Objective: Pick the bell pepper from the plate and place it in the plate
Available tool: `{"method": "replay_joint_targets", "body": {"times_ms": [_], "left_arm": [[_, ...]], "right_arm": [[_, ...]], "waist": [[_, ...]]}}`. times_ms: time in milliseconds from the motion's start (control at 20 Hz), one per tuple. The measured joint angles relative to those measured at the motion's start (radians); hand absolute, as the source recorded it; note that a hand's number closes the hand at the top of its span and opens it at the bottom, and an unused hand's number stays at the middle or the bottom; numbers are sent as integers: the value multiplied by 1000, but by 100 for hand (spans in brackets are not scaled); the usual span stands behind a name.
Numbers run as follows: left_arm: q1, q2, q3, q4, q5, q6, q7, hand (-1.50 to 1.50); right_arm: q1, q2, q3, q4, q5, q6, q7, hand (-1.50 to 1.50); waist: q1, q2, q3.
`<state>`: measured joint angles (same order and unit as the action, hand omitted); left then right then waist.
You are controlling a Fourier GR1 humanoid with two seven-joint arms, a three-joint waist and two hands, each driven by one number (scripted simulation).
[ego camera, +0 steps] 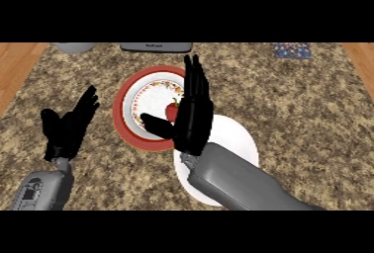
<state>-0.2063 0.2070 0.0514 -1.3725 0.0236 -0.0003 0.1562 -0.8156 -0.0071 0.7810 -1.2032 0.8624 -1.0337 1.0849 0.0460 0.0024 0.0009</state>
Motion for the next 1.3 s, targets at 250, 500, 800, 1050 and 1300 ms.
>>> {"method": "replay_joint_targets", "body": {"times_ms": [250, 500, 800, 1050, 1300], "left_arm": [[17, -2, 4, -15, -1, 3, 1, 0], [32, -10, 9, -49, -5, 18, 25, 0], [24, -5, 31, -29, -8, 10, 11, 0], [49, -7, 41, -40, -4, -7, 2, 0], [42, -5, 55, -38, -4, -13, 13, 0]], "right_arm": [[62, 2, 36, -60, -91, -85, -25, -150], [158, 4, 72, -92, -106, -148, -99, -150], [273, -5, 58, -141, -125, -178, -207, -150], [374, 1, 31, -192, -99, -165, -261, -150], [449, -10, -16, -248, -101, -117, -298, -150]], "waist": [[-14, 0, 0], [-30, -1, 0], [-41, -2, -1], [-44, -3, -1], [-47, -3, -1]]}}
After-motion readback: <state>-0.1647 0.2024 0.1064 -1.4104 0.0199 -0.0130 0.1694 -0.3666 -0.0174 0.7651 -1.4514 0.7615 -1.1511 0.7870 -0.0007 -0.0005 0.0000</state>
